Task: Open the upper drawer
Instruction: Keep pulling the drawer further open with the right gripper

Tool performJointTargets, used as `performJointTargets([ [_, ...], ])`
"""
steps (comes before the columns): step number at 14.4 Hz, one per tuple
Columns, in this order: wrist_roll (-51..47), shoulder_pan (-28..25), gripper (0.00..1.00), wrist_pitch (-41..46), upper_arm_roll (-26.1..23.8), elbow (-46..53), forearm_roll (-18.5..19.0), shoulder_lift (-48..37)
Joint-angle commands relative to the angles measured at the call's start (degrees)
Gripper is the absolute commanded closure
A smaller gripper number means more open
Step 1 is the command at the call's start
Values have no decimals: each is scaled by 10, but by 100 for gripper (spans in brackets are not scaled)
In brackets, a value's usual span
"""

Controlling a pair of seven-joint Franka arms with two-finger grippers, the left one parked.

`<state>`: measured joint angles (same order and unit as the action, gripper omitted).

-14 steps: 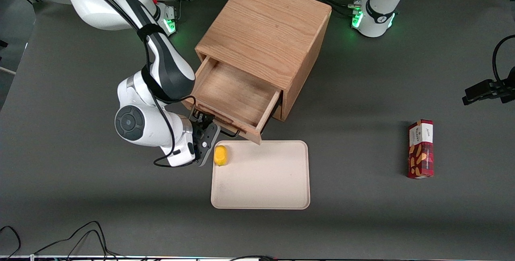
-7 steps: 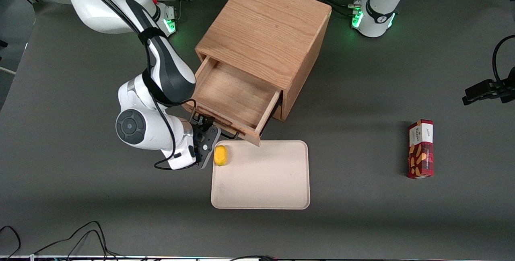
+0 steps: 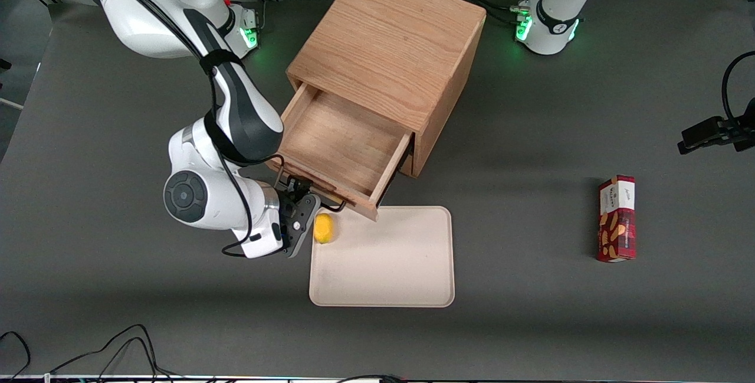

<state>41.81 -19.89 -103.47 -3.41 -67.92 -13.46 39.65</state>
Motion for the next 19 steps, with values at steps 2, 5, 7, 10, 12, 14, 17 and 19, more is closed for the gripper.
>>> performJointTargets([
  [2,17,9,0,14,-1,38,9,20],
  [5,20,12,0,14,6,42,9,21],
  [7,27,12,0,17,9,45,9,24],
  [10,28,20,0,19,9,49,9,24],
  [12,38,21,0,19,9,50,9,24],
  [14,39,28,0,20,9,51,9,24],
  [17,39,28,0,28,9,60,9,24],
  [19,38,28,0,32,9,64,10,24],
])
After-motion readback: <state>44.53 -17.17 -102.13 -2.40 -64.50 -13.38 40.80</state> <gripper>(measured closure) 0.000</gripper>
